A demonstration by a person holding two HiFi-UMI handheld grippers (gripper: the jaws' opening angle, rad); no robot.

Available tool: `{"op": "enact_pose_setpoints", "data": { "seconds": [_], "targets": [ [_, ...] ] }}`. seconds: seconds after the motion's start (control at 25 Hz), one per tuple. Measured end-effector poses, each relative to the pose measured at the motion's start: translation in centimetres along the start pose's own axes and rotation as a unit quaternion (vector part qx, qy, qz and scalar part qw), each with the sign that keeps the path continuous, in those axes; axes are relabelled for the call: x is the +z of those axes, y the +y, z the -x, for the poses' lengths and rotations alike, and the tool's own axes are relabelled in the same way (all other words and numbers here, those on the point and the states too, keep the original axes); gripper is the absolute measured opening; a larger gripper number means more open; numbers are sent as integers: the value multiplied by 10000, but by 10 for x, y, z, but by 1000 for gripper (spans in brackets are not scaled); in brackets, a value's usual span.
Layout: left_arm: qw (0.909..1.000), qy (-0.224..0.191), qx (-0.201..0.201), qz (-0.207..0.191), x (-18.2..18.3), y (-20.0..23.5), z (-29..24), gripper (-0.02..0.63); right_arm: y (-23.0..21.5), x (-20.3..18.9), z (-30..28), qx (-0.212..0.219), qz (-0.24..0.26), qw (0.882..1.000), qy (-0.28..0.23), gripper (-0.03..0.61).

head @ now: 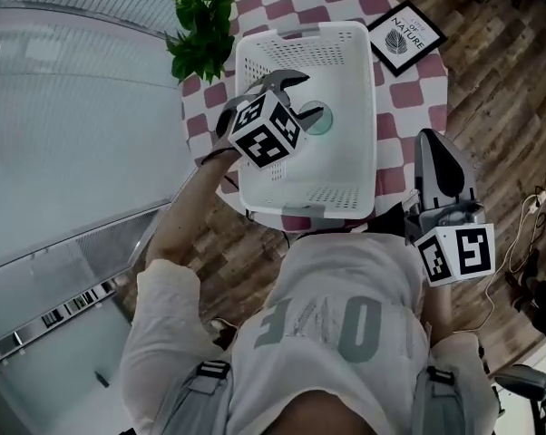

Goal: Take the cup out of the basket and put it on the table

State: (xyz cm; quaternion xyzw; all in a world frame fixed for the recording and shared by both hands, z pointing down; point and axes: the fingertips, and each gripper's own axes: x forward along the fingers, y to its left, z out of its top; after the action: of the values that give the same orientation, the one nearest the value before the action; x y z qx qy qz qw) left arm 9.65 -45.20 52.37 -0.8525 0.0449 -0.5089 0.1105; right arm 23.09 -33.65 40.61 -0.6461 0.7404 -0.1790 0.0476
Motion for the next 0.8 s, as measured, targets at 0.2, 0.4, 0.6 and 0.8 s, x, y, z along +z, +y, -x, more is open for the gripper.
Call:
{"op": "enact_pose_setpoints", "data": {
  "seconds": [0.2,0.4,0.6,0.8],
  "targets": [
    [9942,764,-585,-487,-28,-18,-44,247,-15,1,-4,-47,-83,10000,2,11],
    [9824,1503,-1051,-349,-57,-24,-75,247,-23,-8,-12,-41,-82,9998,173,11],
    [9697,1900,-1529,-166,-75,-34,-98,247,-24,-17,-18,0,-204,9993,312,11],
    [9600,2103,-1843,174,-85,-38,-113,247,-30,-22,-21,-45,-216,9990,397,11]
  ]
}}
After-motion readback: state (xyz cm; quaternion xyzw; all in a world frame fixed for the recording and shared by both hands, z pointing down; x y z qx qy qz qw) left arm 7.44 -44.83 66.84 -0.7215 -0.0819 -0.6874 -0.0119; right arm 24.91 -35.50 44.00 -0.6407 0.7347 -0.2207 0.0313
